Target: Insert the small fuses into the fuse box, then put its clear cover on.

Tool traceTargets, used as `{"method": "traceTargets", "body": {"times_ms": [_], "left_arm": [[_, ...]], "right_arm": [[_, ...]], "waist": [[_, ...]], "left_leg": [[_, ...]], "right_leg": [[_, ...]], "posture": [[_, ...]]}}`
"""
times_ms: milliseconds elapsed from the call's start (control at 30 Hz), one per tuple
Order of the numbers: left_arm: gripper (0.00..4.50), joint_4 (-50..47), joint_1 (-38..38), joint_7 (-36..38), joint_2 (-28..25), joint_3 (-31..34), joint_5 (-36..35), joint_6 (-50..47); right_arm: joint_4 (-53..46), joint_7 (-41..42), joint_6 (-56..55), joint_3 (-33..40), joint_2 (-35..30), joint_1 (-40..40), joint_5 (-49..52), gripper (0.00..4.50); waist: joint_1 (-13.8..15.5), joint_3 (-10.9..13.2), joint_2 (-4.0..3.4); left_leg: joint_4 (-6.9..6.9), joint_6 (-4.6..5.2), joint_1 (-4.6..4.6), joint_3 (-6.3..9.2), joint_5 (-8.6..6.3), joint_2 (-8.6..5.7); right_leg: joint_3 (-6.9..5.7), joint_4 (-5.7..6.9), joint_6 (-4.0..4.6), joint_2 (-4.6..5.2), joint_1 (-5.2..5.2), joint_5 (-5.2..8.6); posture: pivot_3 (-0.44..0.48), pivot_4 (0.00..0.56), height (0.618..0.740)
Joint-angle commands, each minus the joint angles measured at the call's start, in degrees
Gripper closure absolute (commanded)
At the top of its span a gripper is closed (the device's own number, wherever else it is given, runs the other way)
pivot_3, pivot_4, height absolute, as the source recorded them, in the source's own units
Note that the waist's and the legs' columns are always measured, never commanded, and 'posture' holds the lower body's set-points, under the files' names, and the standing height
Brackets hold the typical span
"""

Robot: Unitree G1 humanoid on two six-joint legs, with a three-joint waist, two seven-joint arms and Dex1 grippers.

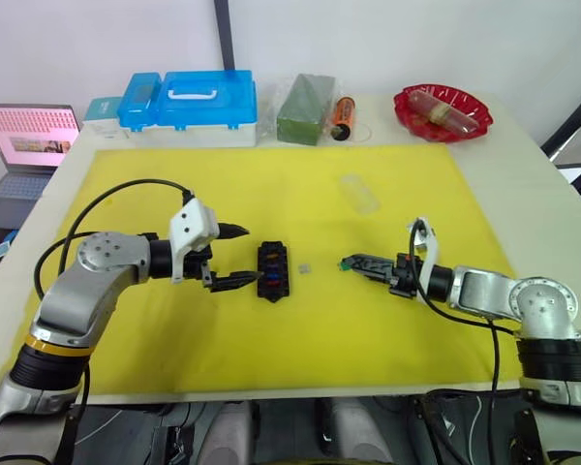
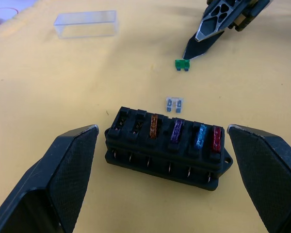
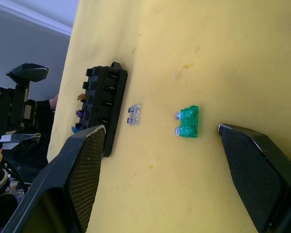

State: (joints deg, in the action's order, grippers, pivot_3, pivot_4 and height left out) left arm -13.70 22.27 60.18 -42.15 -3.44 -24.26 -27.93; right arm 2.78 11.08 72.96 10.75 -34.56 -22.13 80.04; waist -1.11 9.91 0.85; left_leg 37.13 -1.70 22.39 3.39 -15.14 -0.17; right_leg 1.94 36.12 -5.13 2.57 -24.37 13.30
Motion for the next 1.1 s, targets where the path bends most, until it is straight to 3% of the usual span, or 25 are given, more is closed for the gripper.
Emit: {"method": "traceTargets", "body": {"times_ms": [33,667,767,867,1100], "left_arm": [[0.0,-1.1,0.3,0.1,-0.1,0.7,-0.1,0.9],[0.0,-1.1,-0.2,-0.5,0.1,0.8,-0.1,1.0],[0.0,-1.2,-0.3,-0.6,0.1,0.9,-0.1,1.0],[0.0,-1.3,-0.3,-0.6,0.1,0.9,-0.2,1.0],[0.0,-1.4,-0.1,-0.6,0.4,0.8,-0.3,1.1]], "right_arm": [[-0.4,-0.1,2.0,0.0,1.3,0.0,-0.4,0.51],[-0.6,1.5,4.4,0.0,5.3,-2.6,-6.9,0.51],[-0.5,1.9,4.5,0.2,5.6,-2.6,-8.2,1.15],[-0.4,2.2,4.9,0.5,6.0,-2.6,-9.2,2.13],[0.7,2.8,5.5,1.8,6.6,-2.8,-11.7,2.13]], "waist": [[0.0,0.0,0.0],[-0.3,0.0,0.0],[-0.3,0.0,0.0],[-0.3,0.0,0.0],[-0.2,0.0,0.0]], "left_leg": [[0.0,0.0,0.0,0.0,0.0,0.0],[-0.01,0.0,-0.02,0.0,0.0,0.01],[-0.01,0.0,-0.03,0.01,0.0,0.01],[-0.01,0.0,-0.03,0.0,0.0,0.01],[-0.02,0.0,-0.03,0.01,0.0,0.01]], "right_leg": [[0.0,0.0,0.0,0.0,0.0,0.0],[0.0,0.01,0.0,-0.03,0.0,0.0],[0.0,0.02,0.0,-0.03,0.0,0.0],[0.0,0.02,0.0,-0.03,0.0,0.0],[0.0,0.02,0.0,-0.03,0.0,0.0]], "posture": [[0.0,0.15,0.74],[0.0,0.15,0.74],[0.0,0.15,0.74],[0.0,0.15,0.74],[0.0,0.15,0.74]]}}
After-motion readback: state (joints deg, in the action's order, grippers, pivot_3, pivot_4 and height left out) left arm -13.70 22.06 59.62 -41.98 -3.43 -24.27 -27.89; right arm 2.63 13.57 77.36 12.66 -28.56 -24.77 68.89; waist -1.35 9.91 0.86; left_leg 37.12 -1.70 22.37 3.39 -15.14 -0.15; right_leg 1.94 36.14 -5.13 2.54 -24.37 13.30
